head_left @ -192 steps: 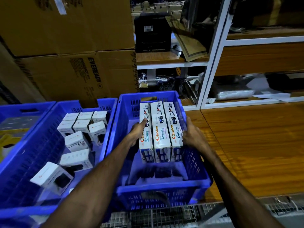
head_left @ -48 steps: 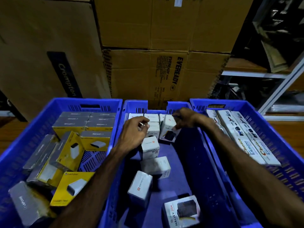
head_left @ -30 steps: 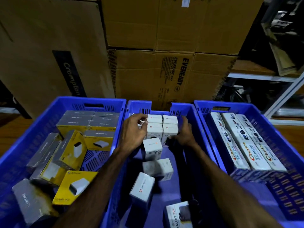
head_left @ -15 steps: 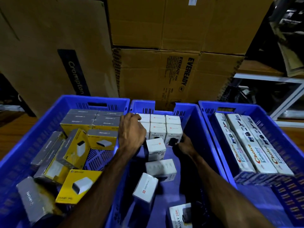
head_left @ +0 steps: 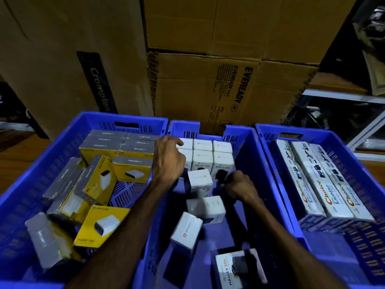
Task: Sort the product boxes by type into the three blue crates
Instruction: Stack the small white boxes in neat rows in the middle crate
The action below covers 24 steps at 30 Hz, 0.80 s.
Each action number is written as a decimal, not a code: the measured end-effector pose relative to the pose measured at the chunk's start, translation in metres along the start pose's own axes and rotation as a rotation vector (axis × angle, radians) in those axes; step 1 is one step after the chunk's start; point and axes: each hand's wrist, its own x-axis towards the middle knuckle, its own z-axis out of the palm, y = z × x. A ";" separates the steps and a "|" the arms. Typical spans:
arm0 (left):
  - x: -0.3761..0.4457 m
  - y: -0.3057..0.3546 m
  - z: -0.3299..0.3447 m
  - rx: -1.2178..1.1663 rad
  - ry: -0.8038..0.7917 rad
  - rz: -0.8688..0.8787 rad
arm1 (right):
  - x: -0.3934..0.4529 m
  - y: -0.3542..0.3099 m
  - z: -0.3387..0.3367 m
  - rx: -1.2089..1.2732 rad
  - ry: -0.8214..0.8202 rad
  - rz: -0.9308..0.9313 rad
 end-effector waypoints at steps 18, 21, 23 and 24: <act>0.000 0.011 -0.016 -0.531 -0.107 0.003 | -0.004 -0.028 -0.058 0.676 -0.060 -0.366; -0.003 0.017 -0.015 -0.557 -0.131 0.064 | -0.015 -0.030 -0.075 0.984 -0.123 -0.226; -0.007 0.021 -0.016 -0.559 -0.196 0.143 | -0.023 -0.032 -0.082 1.079 -0.168 -0.094; -0.010 0.022 -0.016 -0.540 -0.238 0.191 | -0.025 -0.033 -0.084 1.089 -0.185 -0.057</act>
